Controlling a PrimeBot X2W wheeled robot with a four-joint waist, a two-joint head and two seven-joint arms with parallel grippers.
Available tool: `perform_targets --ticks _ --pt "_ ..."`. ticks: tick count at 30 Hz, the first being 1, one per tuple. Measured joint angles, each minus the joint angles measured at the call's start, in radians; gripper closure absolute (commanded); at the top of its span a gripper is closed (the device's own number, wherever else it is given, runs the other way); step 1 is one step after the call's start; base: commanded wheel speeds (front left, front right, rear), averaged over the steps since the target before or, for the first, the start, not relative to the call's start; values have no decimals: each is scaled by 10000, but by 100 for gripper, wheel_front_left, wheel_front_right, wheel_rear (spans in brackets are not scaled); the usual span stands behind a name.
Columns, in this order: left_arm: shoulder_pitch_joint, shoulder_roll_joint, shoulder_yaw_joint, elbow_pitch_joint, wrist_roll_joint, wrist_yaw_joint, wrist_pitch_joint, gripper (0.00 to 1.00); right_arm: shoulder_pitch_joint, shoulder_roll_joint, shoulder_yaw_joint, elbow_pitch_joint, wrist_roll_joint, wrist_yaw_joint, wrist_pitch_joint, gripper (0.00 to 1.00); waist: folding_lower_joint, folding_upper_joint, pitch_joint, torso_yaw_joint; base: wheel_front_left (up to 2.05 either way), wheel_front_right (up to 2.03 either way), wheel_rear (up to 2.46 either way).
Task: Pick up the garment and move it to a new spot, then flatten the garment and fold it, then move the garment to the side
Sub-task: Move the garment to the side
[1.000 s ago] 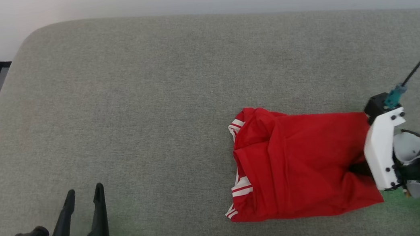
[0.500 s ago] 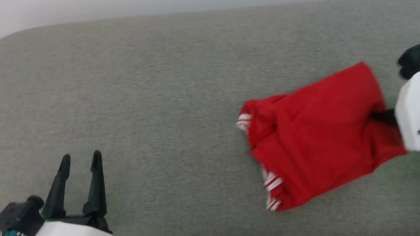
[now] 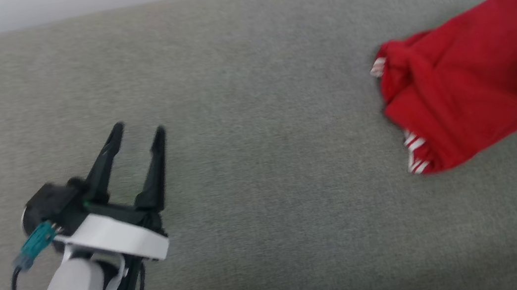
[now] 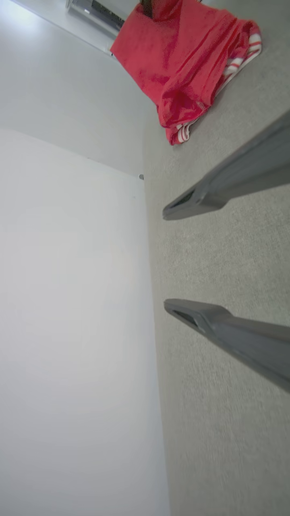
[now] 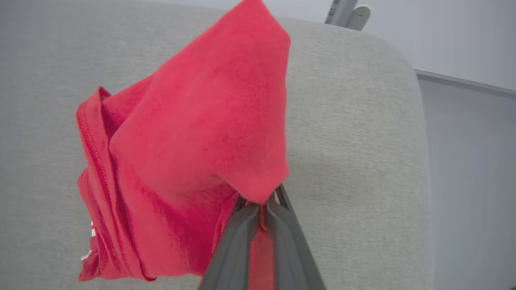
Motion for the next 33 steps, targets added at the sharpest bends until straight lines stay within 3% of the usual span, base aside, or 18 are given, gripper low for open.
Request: perform_targets --ticks 8,19,27,33 --pt "-1607 203 -1358 222 25 0 2 0 -782 -123 -855 556 -955 0 -700 100 0 0 803 -733 0 0 0" --pt "-3389 182 -2940 504 -276 0 2 0 -1995 -180 -1032 2082 -2155 0 -2150 100 0 0 1903 -1565 0 0 0" --pt "-4219 86 -3797 729 -405 0 2 0 -2641 -274 -1081 3373 -2964 0 -3064 100 0 0 2525 -1677 0 0 0" --pt "-4540 2 -4069 796 -548 -2 0 0 -2872 100 -1012 4481 -3519 0 -3616 100 0 0 2788 -1487 0 0 0"
